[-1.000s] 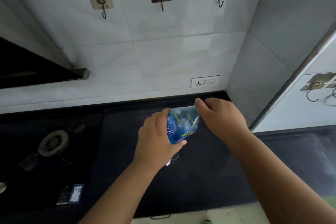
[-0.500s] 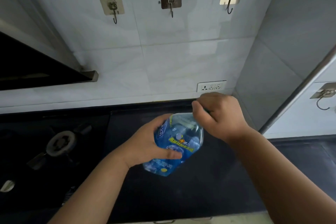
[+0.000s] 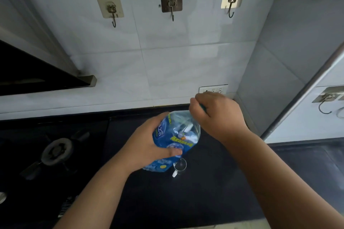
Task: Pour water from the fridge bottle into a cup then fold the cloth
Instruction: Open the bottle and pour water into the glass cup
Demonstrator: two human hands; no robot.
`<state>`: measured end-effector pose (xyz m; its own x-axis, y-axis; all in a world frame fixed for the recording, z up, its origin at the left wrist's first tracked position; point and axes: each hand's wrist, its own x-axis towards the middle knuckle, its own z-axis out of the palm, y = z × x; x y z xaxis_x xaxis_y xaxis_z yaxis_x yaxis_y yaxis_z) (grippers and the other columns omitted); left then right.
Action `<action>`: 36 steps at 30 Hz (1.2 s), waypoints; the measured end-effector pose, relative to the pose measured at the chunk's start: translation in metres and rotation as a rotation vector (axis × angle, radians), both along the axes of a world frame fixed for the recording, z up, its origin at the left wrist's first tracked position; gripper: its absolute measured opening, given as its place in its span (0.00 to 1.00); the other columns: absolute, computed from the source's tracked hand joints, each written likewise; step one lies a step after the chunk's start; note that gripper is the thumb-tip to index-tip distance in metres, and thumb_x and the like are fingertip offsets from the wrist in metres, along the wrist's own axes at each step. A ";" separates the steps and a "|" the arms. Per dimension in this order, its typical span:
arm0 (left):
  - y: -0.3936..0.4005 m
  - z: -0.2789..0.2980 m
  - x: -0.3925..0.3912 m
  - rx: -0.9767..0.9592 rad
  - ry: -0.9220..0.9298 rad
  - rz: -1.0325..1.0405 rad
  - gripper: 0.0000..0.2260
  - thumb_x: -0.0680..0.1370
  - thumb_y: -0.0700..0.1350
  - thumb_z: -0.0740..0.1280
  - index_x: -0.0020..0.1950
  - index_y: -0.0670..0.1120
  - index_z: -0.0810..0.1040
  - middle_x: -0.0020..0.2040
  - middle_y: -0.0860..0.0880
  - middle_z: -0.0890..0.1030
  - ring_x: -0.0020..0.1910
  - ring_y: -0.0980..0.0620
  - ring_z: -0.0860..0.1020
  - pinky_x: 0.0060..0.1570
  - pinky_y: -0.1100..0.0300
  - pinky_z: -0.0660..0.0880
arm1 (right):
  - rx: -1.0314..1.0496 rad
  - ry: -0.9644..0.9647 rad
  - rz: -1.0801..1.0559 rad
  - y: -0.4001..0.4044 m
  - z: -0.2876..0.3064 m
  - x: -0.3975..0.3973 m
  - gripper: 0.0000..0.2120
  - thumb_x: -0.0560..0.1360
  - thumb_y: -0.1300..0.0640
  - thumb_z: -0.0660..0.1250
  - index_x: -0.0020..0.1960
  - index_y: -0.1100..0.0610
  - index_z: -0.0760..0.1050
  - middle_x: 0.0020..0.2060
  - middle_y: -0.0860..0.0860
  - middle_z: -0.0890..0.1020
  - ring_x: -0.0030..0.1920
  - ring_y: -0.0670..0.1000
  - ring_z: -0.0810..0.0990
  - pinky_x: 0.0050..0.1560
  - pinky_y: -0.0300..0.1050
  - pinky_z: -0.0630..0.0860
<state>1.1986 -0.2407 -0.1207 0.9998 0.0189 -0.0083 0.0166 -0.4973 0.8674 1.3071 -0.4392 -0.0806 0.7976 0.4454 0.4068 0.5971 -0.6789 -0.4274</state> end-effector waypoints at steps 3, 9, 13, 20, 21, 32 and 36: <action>-0.009 -0.011 0.003 0.411 -0.177 0.147 0.42 0.64 0.59 0.84 0.75 0.64 0.69 0.64 0.65 0.76 0.63 0.62 0.75 0.65 0.58 0.75 | -0.291 0.342 -0.274 0.003 -0.002 0.005 0.26 0.80 0.40 0.54 0.36 0.59 0.74 0.32 0.52 0.77 0.33 0.53 0.74 0.34 0.44 0.69; 0.012 0.000 0.000 -0.105 0.150 -0.090 0.41 0.64 0.47 0.87 0.73 0.65 0.73 0.63 0.59 0.83 0.61 0.58 0.83 0.64 0.48 0.80 | 0.069 -0.245 0.251 -0.009 -0.012 0.000 0.24 0.83 0.47 0.56 0.32 0.57 0.70 0.27 0.50 0.71 0.32 0.54 0.70 0.32 0.49 0.67; -0.002 -0.003 0.001 0.188 0.005 0.041 0.41 0.65 0.57 0.84 0.74 0.65 0.70 0.62 0.71 0.76 0.63 0.66 0.77 0.66 0.60 0.74 | -0.114 0.241 -0.168 0.000 -0.007 0.001 0.24 0.80 0.41 0.54 0.35 0.57 0.72 0.30 0.50 0.76 0.33 0.52 0.73 0.33 0.45 0.66; 0.012 -0.010 -0.001 0.004 0.134 -0.058 0.41 0.64 0.53 0.86 0.73 0.65 0.72 0.64 0.60 0.82 0.62 0.59 0.83 0.64 0.50 0.80 | -0.003 -0.035 0.152 -0.009 -0.024 0.000 0.25 0.81 0.42 0.56 0.32 0.58 0.68 0.25 0.50 0.70 0.30 0.53 0.70 0.32 0.46 0.63; 0.015 -0.009 -0.002 0.010 0.142 -0.082 0.40 0.64 0.52 0.86 0.72 0.66 0.73 0.64 0.60 0.83 0.61 0.59 0.83 0.63 0.50 0.81 | 0.008 -0.093 0.227 -0.010 -0.027 0.000 0.23 0.81 0.44 0.56 0.33 0.56 0.66 0.27 0.48 0.69 0.32 0.52 0.69 0.34 0.46 0.63; 0.014 -0.023 0.003 0.368 0.002 0.111 0.47 0.65 0.63 0.83 0.79 0.63 0.63 0.70 0.66 0.72 0.69 0.61 0.74 0.70 0.54 0.74 | -0.050 0.446 0.007 -0.003 -0.020 -0.004 0.19 0.82 0.36 0.59 0.44 0.52 0.70 0.32 0.48 0.77 0.32 0.48 0.74 0.33 0.46 0.69; 0.023 -0.026 0.000 0.362 0.053 0.095 0.48 0.63 0.65 0.82 0.79 0.65 0.62 0.70 0.64 0.74 0.67 0.60 0.76 0.68 0.51 0.77 | 0.157 0.553 0.318 -0.014 -0.027 -0.002 0.04 0.82 0.48 0.67 0.55 0.45 0.72 0.43 0.45 0.77 0.37 0.42 0.72 0.39 0.34 0.70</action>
